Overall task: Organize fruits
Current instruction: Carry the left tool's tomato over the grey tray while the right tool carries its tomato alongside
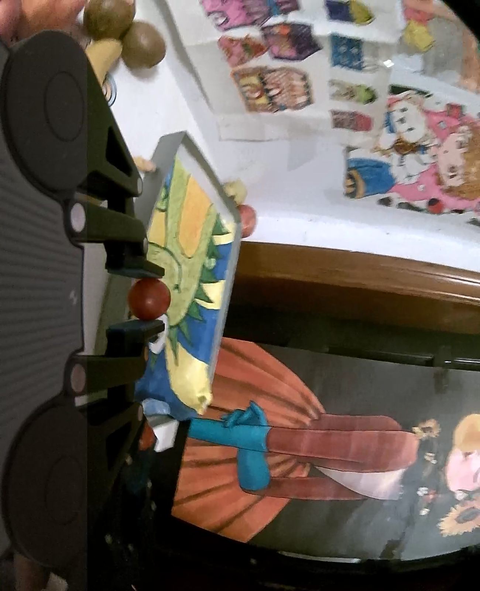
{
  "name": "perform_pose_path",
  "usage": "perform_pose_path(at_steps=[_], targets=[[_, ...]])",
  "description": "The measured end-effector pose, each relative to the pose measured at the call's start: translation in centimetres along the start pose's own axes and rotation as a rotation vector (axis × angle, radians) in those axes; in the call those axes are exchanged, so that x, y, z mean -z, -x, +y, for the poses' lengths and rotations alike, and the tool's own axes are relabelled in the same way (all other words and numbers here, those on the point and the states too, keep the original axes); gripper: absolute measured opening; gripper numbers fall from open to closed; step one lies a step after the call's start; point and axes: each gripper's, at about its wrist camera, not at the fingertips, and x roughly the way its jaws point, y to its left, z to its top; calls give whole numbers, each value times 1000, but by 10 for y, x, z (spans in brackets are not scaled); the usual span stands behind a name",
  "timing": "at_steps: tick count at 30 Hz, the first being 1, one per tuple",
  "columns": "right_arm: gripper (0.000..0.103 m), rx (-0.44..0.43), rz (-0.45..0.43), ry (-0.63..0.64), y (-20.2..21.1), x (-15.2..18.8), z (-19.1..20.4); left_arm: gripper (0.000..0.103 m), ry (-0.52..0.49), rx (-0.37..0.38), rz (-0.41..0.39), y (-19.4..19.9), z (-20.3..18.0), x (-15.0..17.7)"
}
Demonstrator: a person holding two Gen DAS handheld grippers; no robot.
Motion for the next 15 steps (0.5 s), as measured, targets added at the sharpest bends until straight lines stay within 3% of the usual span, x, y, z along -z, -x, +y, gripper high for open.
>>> perform_pose_path(at_steps=[10, 15], targets=[[26, -31, -35, 17, 41, -15, 16, 27, 31, 2, -40, 66, -27, -24], [26, -22, -46, 42, 59, -23, 15, 27, 30, 26, -58, 81, -50, -37]])
